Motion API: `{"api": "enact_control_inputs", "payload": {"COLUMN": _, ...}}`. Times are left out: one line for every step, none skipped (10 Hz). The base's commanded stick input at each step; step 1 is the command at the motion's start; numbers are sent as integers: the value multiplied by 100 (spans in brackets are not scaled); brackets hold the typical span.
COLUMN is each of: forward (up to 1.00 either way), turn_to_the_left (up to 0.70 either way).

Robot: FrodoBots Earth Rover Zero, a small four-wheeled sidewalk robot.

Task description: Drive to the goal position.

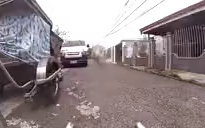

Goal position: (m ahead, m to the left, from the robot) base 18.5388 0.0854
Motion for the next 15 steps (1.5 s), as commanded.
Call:
{"api": "enact_control_inputs", "payload": {"forward": 70, "turn_to_the_left": 0}}
{"api": "enact_control_inputs", "payload": {"forward": 70, "turn_to_the_left": 0}}
{"api": "enact_control_inputs", "payload": {"forward": 70, "turn_to_the_left": 0}}
{"api": "enact_control_inputs", "payload": {"forward": 70, "turn_to_the_left": 0}}
{"api": "enact_control_inputs", "payload": {"forward": 70, "turn_to_the_left": 0}}
{"api": "enact_control_inputs", "payload": {"forward": 70, "turn_to_the_left": 0}}
{"api": "enact_control_inputs", "payload": {"forward": 70, "turn_to_the_left": 0}}
{"api": "enact_control_inputs", "payload": {"forward": 70, "turn_to_the_left": 0}}
{"api": "enact_control_inputs", "payload": {"forward": 70, "turn_to_the_left": 0}}
{"api": "enact_control_inputs", "payload": {"forward": 70, "turn_to_the_left": 0}}
{"api": "enact_control_inputs", "payload": {"forward": 70, "turn_to_the_left": 1}}
{"api": "enact_control_inputs", "payload": {"forward": 70, "turn_to_the_left": 6}}
{"api": "enact_control_inputs", "payload": {"forward": 70, "turn_to_the_left": 13}}
{"api": "enact_control_inputs", "payload": {"forward": 70, "turn_to_the_left": 14}}
{"api": "enact_control_inputs", "payload": {"forward": 70, "turn_to_the_left": 14}}
